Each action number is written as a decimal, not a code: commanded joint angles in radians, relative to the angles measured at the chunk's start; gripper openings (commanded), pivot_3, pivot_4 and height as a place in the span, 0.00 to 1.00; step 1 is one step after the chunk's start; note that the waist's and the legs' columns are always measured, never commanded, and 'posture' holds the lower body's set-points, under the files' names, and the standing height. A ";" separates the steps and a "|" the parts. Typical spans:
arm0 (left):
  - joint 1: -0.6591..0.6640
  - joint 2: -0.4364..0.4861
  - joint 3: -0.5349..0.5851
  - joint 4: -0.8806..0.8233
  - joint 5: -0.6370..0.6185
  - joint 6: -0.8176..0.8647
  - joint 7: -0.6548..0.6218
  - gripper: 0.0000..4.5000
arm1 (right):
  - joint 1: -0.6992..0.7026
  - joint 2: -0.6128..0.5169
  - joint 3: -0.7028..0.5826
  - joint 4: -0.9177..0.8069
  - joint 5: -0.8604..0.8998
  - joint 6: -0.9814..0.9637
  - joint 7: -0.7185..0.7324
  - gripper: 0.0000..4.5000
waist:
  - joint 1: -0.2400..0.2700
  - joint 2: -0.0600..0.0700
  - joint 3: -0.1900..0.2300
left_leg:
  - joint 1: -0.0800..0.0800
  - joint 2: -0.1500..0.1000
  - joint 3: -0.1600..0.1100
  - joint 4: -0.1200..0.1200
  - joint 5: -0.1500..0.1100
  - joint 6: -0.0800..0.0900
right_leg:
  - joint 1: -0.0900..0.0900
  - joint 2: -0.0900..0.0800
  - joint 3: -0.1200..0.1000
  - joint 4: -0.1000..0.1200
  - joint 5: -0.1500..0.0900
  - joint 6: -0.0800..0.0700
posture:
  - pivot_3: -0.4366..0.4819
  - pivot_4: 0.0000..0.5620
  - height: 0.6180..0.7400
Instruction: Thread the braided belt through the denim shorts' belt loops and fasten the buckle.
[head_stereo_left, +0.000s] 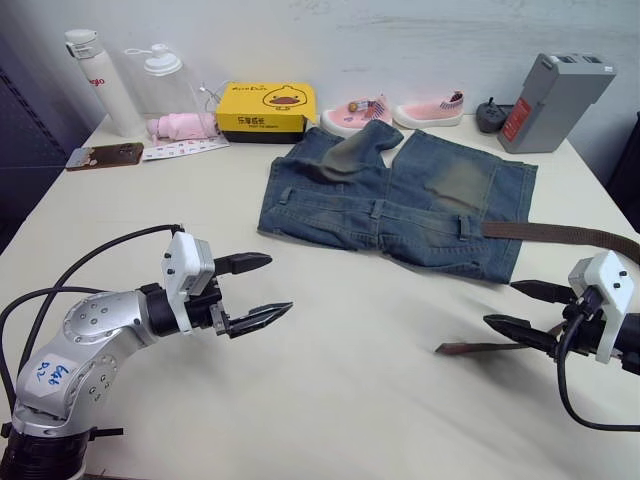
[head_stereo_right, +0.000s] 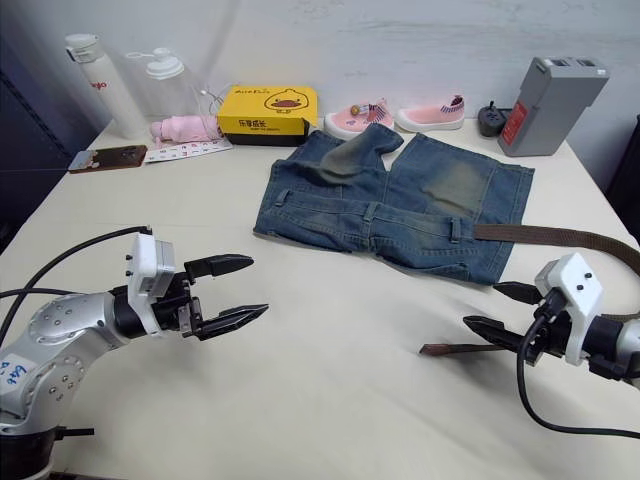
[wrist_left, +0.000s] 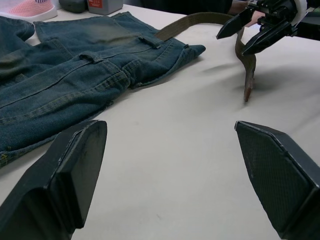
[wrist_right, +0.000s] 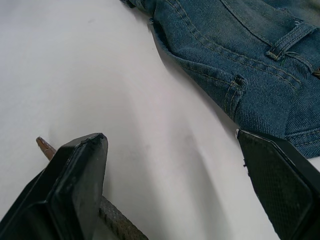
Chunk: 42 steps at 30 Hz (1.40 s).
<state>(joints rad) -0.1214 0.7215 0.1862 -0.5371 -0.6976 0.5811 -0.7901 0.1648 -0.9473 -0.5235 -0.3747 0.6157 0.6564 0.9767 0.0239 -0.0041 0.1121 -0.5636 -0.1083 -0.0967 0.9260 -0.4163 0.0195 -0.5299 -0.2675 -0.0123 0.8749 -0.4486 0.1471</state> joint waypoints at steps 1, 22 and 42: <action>-0.011 0.005 0.013 -0.026 -0.010 -0.006 0.003 0.99 | -0.015 0.000 -0.021 -0.027 0.017 -0.014 0.004 0.98 | 0.000 0.000 0.000 | 0.000 0.000 0.000 0.000 0.000 0.000 | 0.000 0.000 0.000 0.000 0.000 0.000 | 0.48 0.27 0.05; -0.019 0.027 -0.018 -0.004 0.024 -0.026 -0.052 0.99 | -0.014 -0.236 0.161 0.173 -0.195 -0.252 0.302 0.98 | -0.002 0.000 0.000 | 0.000 0.000 0.000 0.000 0.000 0.000 | 0.000 0.003 -0.001 0.000 0.000 0.000 | 0.48 0.27 0.05; -0.028 0.018 -0.040 -0.013 0.001 -0.009 -0.059 1.00 | -0.168 -0.213 0.391 0.199 -0.262 -0.418 0.368 0.01 | -0.028 -0.016 -0.010 | 0.000 0.001 0.000 0.001 0.000 0.001 | 0.002 -0.002 -0.003 0.002 0.000 0.000 | 0.48 0.27 0.05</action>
<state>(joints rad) -0.1194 0.7391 0.1595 -0.5367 -0.6745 0.5736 -0.8308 0.0282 -1.1809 -0.1307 -0.0909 0.2985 0.2161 1.3409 -0.0045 -0.0200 0.1022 -0.5641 -0.1069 -0.0965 0.9268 -0.4162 0.0198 -0.5276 -0.2696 -0.0155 0.8776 -0.4486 0.1472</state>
